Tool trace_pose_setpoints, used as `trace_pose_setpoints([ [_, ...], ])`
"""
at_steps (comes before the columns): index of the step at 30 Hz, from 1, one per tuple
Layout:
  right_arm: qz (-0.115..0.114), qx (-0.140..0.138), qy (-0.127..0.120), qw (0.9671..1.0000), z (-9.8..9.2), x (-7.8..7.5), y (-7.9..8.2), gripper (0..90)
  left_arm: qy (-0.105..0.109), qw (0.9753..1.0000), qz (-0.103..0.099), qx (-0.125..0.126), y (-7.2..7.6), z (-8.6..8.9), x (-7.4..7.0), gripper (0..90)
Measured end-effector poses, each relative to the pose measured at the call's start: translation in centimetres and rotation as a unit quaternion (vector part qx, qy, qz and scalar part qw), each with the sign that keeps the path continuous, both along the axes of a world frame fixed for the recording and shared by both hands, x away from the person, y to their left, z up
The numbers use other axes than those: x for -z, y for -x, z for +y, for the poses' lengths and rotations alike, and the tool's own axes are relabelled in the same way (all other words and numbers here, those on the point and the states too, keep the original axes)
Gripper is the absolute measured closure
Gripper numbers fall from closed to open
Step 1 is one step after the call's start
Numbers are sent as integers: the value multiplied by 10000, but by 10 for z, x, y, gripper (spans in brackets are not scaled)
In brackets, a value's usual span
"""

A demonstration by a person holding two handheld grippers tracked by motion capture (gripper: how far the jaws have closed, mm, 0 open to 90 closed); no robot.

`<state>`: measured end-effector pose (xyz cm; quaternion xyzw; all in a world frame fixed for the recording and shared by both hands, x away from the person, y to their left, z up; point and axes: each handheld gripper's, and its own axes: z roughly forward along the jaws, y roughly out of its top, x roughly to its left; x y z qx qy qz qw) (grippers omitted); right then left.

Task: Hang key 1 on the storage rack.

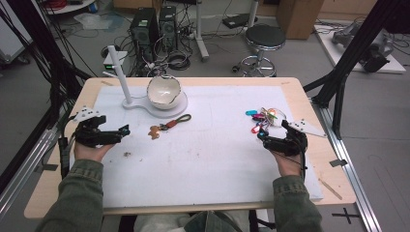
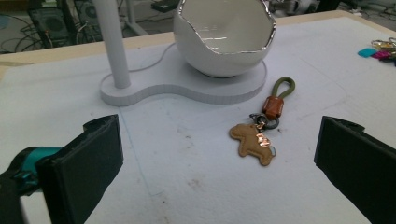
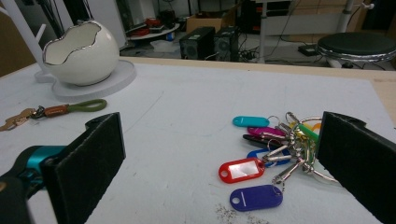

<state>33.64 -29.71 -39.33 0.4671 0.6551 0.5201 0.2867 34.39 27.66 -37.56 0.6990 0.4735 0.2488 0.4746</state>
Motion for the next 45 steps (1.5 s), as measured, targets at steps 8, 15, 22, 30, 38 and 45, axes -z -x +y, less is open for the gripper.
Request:
trace_pose_setpoints([
  [8,-3,-7,-13,10000,0,0,0,5,-31,9999,100,89,-10,-11,2,17],
  [15,-18,-44,-11,10000,1,0,0,5,-94,9996,186,171,-17,-21,3,17],
  [22,-36,-51,1,10000,1,0,0,5,-216,9989,215,370,-26,-36,-3,17],
  [30,-41,-59,4,10000,0,0,-1,5,-152,9983,292,486,-39,-47,-4,17],
  [38,-32,-45,-23,10000,0,0,-1,5,-225,9966,347,717,-48,-63,-7,17],
  [45,-36,-52,-32,10000,0,0,-1,5,-354,9938,453,950,-57,-79,-8,17],
])
